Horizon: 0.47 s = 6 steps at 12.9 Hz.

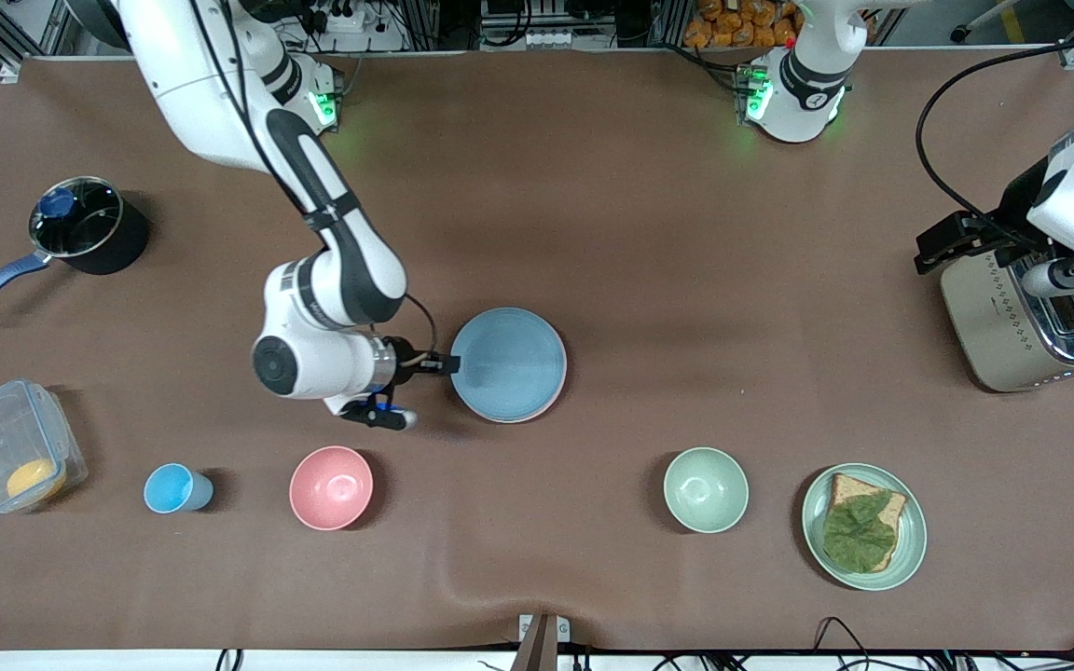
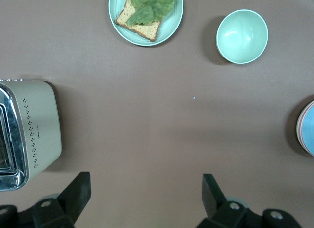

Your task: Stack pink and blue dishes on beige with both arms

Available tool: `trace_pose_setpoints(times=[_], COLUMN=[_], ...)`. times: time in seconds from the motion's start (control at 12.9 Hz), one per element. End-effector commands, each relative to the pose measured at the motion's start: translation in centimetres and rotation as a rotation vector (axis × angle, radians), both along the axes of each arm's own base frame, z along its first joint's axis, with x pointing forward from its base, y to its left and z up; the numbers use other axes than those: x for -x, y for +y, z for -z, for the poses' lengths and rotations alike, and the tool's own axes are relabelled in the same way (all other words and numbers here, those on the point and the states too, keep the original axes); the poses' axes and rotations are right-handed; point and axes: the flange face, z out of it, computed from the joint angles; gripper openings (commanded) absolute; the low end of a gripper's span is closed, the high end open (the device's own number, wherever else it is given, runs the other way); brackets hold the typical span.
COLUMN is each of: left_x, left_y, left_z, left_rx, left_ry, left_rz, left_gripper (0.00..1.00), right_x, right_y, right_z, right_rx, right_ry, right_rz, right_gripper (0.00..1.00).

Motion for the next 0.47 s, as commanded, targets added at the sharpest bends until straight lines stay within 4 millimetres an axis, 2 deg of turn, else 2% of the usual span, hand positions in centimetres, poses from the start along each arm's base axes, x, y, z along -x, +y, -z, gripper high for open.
trace_pose_setpoints(times=[0.0,0.23,0.39], left_x=[-0.2,-0.2,-0.3], left_y=[0.2,0.2,0.4], left_z=[-0.1,-0.1,0.0], left_rx=[-0.01,-0.01,-0.01], left_ry=[-0.009,-0.007,-0.007], left_rz=[0.011,0.014,0.011], left_gripper=[1.0,1.0,1.0], right_x=[-1.6,-2.2,-1.9], right_y=[-6.3,-12.9,-16.4], right_z=[-4.6,-8.7,-12.0], right_rx=[0.034,0.126,0.162], right_ry=[-0.036,-0.087,-0.127], right_rz=[-0.047,-0.161,-0.255], right_gripper=[1.0,1.0,1.0])
